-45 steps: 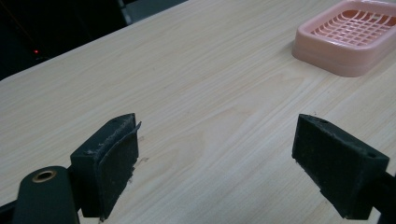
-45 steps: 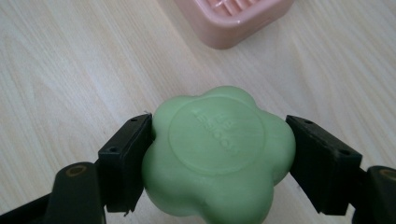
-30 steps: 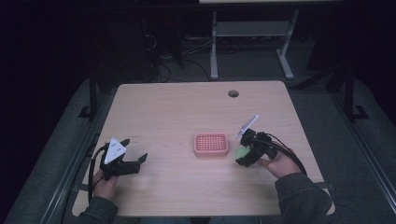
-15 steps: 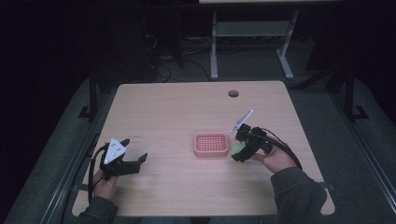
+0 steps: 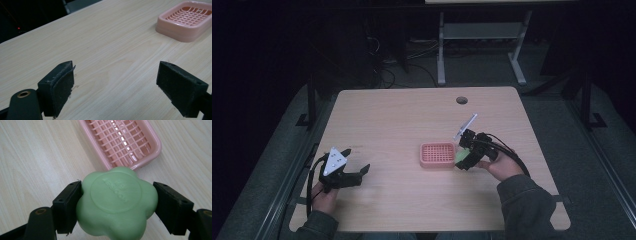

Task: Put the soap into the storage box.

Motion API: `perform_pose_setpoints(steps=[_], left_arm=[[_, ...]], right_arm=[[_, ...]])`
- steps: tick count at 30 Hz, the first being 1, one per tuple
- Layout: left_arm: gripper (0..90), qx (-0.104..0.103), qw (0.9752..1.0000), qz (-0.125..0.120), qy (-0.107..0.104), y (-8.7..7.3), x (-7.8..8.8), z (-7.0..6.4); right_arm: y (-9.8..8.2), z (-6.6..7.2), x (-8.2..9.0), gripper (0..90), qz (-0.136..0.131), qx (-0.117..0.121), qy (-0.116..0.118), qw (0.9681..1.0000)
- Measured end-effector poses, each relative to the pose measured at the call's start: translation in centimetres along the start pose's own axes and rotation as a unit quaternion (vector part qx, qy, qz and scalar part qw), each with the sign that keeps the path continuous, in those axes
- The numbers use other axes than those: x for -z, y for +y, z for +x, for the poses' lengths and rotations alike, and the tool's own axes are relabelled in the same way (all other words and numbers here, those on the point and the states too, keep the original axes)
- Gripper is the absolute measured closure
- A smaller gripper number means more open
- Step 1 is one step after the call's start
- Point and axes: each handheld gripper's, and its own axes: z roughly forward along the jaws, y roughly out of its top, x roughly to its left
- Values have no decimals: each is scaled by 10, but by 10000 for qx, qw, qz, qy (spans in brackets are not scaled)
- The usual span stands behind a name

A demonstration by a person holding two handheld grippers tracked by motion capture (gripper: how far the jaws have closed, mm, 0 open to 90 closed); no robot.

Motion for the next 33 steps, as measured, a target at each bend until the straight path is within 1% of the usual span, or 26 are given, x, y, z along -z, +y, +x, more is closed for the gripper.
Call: perform_pose_setpoints(steps=[1, 4, 8, 9, 11, 13, 14, 15, 18, 22, 25, 26, 27, 28, 29, 30, 33], left_arm=[[141, 0, 10000, 0, -2, 0, 0, 0], [141, 0, 10000, 0, -1, 0, 0, 0], [141, -2, 10000, -1, 1, 0, 0, 0], [141, -6, 10000, 1, 2, 0, 0, 0], [141, -17, 10000, 10, -1, 0, 1, 1], [141, -16, 10000, 15, 2, 0, 1, 1], [141, -11, 10000, 13, 3, 0, 1, 1], [141, -13, 10000, 14, 1, 0, 1, 1], [141, -8, 10000, 7, -1, 0, 1, 1], [141, -11, 10000, 22, 1, 0, 1, 1], [141, 3, 10000, 7, 1, 0, 1, 1], [141, 10, 10000, -1, 0, 0, 1, 1], [141, 15, 10000, -5, 0, 0, 1, 1], [141, 30, 10000, -10, 0, 0, 1, 1], [141, 30, 10000, -10, 0, 0, 1, 1], [141, 39, 10000, -23, 4, 0, 1, 1], [141, 45, 10000, -23, 1, 0, 1, 1]], right_arm=[[1, 0, 0, 257, 5, 12, -23, 10000], [3, -1, -1, 257, -8, -1, 6, 10000], [10, -1, -3, 257, -13, 41, 35, 10000], [11, -2, -4, 258, -35, 63, -5, 10000], [13, -3, -5, 258, -56, 29, 74, 10000], [17, -4, -6, 258, 1, 45, -26, 10000], [17, -4, -6, 258, 1, 45, -26, 10000], [20, -5, -7, 258, -25, 32, 16, 10000], [24, -4, -8, 258, -44, 49, 36, 10000], [37, -3, -12, 258, -21, 140, 49, 9999], [41, -3, -14, 258, -63, 170, 107, 9998], [43, -3, -16, 258, -41, 161, 121, 9998], [45, -3, -17, 258, -31, 187, 101, 9998], [50, -1, -19, 258, -58, 210, 136, 9997], [50, -1, -19, 258, -58, 210, 136, 9997], [55, 0, -19, 258, -80, 258, 162, 9995], [60, 1, -21, 258, -67, 286, 175, 9994]])
